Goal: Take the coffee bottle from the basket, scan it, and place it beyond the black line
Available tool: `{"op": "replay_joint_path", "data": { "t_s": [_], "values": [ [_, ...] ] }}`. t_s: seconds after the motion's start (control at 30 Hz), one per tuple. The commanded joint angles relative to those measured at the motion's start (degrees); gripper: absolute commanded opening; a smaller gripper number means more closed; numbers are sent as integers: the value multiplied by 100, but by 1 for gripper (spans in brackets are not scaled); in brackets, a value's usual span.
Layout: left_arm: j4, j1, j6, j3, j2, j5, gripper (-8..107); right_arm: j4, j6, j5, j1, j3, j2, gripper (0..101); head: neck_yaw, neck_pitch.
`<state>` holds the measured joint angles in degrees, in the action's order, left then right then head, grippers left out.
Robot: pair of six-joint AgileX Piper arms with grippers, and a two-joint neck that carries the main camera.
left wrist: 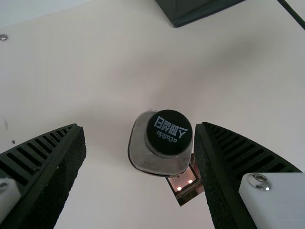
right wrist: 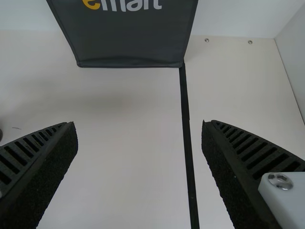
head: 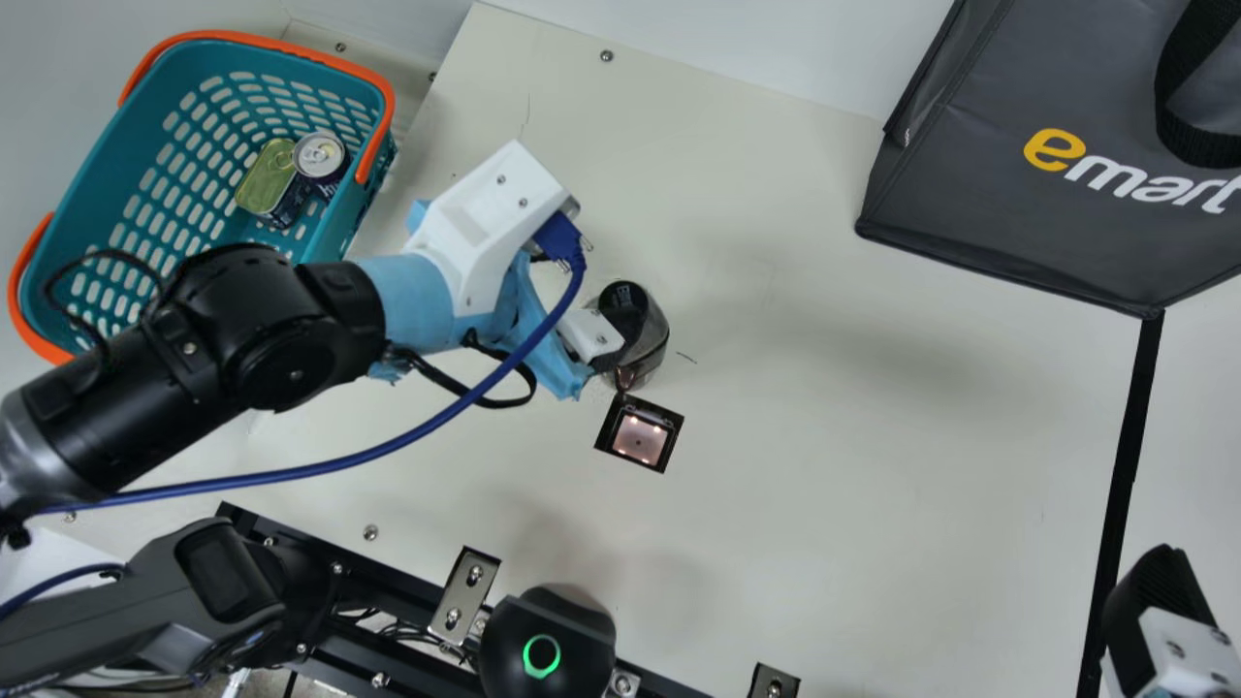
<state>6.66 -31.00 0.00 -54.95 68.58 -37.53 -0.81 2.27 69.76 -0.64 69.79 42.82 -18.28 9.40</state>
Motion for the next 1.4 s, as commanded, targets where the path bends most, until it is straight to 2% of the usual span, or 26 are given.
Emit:
{"op": "replay_joint_path", "data": {
  "t_s": [0.0, 0.5, 0.87, 1.37],
  "values": [
    [-51, 34, -10, 5, -50, -8, 90, 0, 0, 0, 0, 0, 0, 91, -14, -148],
    [-280, 513, 96, 283, -603, 241, 90, 0, 0, 0, 0, 0, 0, 91, -14, -148],
    [-406, 998, 311, 448, -948, 106, 90, 0, 0, 0, 0, 0, 0, 91, -14, -148],
    [-157, 1837, 850, 600, -1233, -126, 90, 0, 0, 0, 0, 0, 0, 91, -14, -148]
  ]
}}
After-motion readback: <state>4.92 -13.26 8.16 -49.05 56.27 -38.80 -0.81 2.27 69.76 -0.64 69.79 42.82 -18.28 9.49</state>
